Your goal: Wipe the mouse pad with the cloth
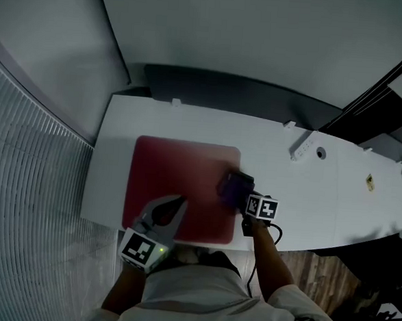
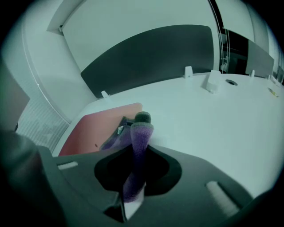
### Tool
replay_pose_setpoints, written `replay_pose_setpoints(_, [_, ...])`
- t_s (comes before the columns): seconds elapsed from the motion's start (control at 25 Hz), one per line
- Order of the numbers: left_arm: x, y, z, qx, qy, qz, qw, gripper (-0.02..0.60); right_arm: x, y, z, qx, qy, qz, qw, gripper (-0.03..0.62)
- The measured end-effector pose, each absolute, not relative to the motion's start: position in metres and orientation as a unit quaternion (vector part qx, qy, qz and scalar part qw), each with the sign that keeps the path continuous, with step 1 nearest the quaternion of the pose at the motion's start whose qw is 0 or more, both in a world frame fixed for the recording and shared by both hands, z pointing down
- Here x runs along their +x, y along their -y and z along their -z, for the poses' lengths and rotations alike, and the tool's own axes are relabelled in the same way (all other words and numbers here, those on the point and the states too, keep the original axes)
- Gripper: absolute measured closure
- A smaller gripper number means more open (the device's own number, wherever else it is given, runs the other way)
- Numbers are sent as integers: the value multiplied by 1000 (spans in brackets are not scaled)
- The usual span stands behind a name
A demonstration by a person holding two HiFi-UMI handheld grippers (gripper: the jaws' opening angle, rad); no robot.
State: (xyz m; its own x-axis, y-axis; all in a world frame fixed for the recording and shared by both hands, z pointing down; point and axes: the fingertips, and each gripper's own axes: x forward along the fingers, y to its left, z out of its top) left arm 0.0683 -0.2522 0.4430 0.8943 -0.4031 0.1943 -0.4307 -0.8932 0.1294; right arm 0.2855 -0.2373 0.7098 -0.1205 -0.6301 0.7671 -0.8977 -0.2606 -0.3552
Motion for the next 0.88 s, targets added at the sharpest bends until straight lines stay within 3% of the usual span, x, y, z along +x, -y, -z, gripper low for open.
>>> replay_pose_setpoints(0.24, [72, 248, -445, 969, 214, -86, 87, 579, 320, 217, -703, 671, 563, -463, 137, 545])
replay_pose_setpoints(0.4, [55, 252, -443, 967, 226, -85, 88, 579, 307, 231, -656, 675, 591, -428, 113, 545])
replay_pose_setpoints(0.6, [16, 255, -444, 961, 251, -77, 88, 578, 253, 270, -597, 646, 654, -384, 80, 545])
replay_pose_setpoints(0.88, [-72, 263, -440, 942, 315, -69, 94, 578, 106, 319, -559, 542, 746, -383, 57, 545])
